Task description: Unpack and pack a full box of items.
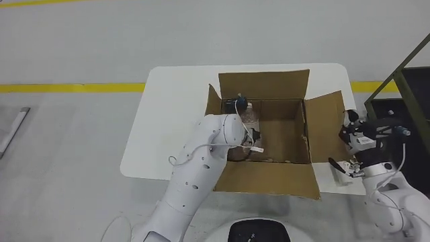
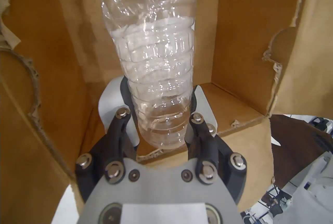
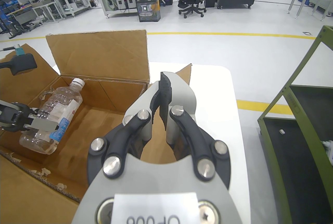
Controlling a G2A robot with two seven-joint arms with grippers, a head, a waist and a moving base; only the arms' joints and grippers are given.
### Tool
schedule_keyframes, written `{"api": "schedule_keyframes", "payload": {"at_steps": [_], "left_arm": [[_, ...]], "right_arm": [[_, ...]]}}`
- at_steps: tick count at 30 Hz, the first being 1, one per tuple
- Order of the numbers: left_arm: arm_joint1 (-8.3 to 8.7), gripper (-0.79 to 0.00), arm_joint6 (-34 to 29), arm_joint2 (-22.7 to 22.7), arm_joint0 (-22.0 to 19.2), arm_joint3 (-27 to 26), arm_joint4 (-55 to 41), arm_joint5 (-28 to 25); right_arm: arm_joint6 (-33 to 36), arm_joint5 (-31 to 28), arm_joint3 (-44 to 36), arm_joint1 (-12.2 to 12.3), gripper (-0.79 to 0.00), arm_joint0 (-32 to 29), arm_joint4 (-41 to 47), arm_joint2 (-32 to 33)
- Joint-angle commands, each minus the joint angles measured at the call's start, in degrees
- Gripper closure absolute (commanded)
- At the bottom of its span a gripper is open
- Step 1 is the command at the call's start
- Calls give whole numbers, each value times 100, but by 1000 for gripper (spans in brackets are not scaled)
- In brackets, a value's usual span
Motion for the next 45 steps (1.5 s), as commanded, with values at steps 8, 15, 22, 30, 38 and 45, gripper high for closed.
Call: {"api": "schedule_keyframes", "payload": {"at_steps": [8, 15, 22, 30, 38, 45], "left_arm": [[-132, -785, -67, 18, -258, 569, -68, -66], [-154, -785, -145, 50, -277, 171, 368, -146], [-56, -785, -145, -14, 96, -949, 897, -423], [48, -785, 59, -179, 519, -1887, 1134, -1098], [73, -785, 251, -258, 685, -2115, 1086, -1359], [83, -785, 270, -314, 690, -2151, 1119, -1444]], "right_arm": [[16, -12, 65, 4, 0, 44, 36, 67], [122, -113, -108, 15, 0, 110, 186, 183], [646, -516, -516, 81, 0, 91, 988, 1098], [1898, -1702, -99, 270, 0, -192, 1208, 2656], [2108, -1913, 151, 302, 0, -336, 1071, 2815], [2157, -2054, 140, 308, 0, -384, 1020, 2689]]}}
